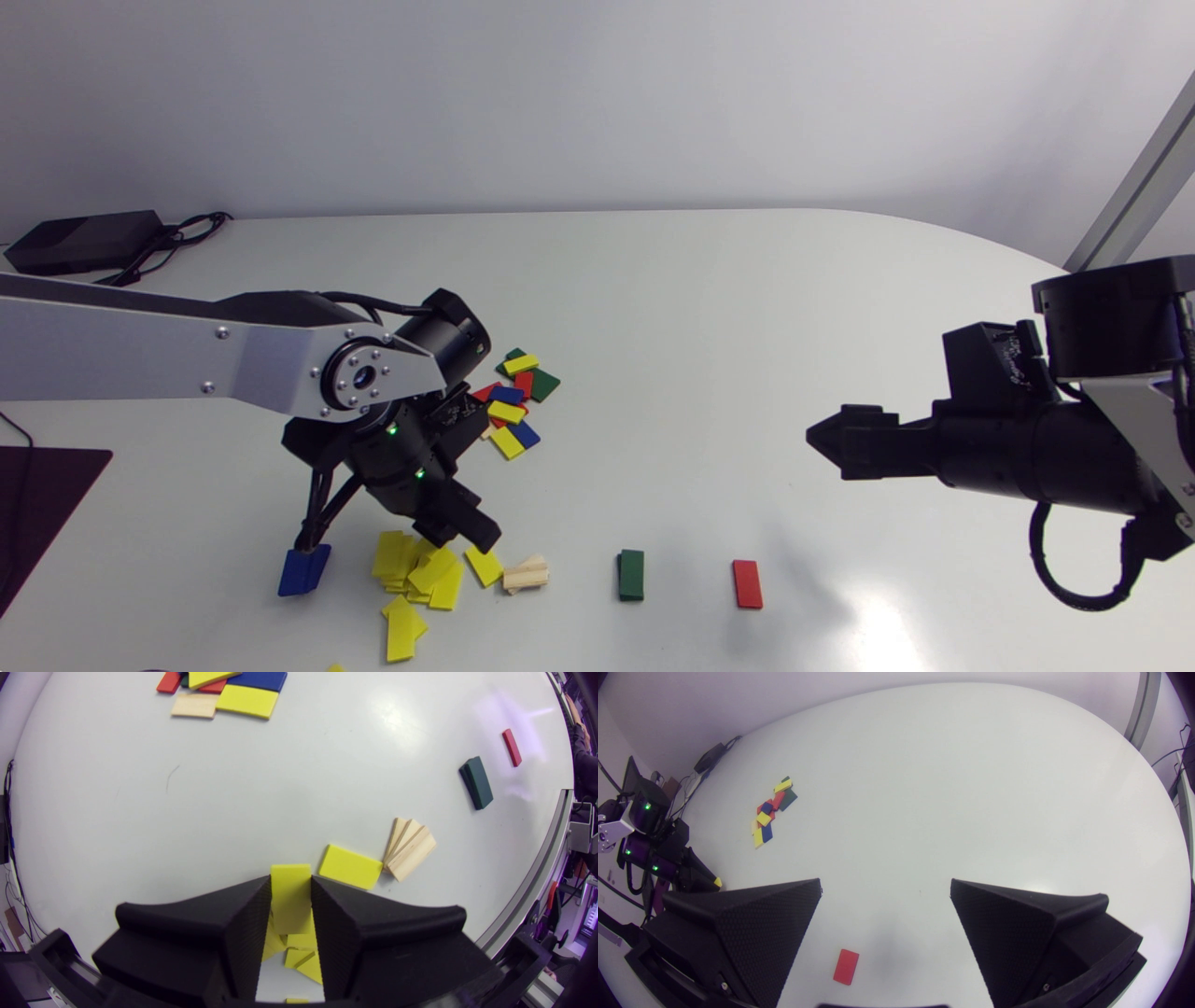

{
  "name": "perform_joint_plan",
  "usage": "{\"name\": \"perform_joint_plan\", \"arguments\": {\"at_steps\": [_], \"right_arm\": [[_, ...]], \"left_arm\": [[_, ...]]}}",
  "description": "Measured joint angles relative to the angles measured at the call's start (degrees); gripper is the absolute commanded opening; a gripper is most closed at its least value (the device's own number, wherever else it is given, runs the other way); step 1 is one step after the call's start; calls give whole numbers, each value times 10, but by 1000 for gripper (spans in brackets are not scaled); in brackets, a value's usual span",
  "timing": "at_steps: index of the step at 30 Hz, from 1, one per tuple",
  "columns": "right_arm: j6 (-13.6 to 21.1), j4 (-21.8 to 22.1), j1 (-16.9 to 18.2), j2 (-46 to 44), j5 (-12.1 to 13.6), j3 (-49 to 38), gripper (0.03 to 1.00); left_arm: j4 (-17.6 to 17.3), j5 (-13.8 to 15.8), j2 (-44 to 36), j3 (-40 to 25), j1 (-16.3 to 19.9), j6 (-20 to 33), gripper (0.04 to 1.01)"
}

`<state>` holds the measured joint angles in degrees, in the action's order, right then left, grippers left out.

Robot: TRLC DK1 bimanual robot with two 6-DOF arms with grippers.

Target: Take domino bricks one by one from the mixed stack on the table and place each onto the existing stack of the same color.

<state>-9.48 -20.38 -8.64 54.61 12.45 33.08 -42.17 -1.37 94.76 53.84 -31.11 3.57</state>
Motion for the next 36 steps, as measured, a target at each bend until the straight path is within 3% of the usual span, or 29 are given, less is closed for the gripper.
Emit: {"name": "perform_joint_plan", "arguments": {"at_steps": [22,27,36], "right_arm": [[0,11,0,0,0,0,974],[0,11,0,0,0,0,974],[0,11,0,0,0,0,974]], "left_arm": [[11,-1,-44,-56,-16,2,293],[11,-1,-44,-56,-17,2,516],[11,-1,-44,-56,-23,2,541]]}}
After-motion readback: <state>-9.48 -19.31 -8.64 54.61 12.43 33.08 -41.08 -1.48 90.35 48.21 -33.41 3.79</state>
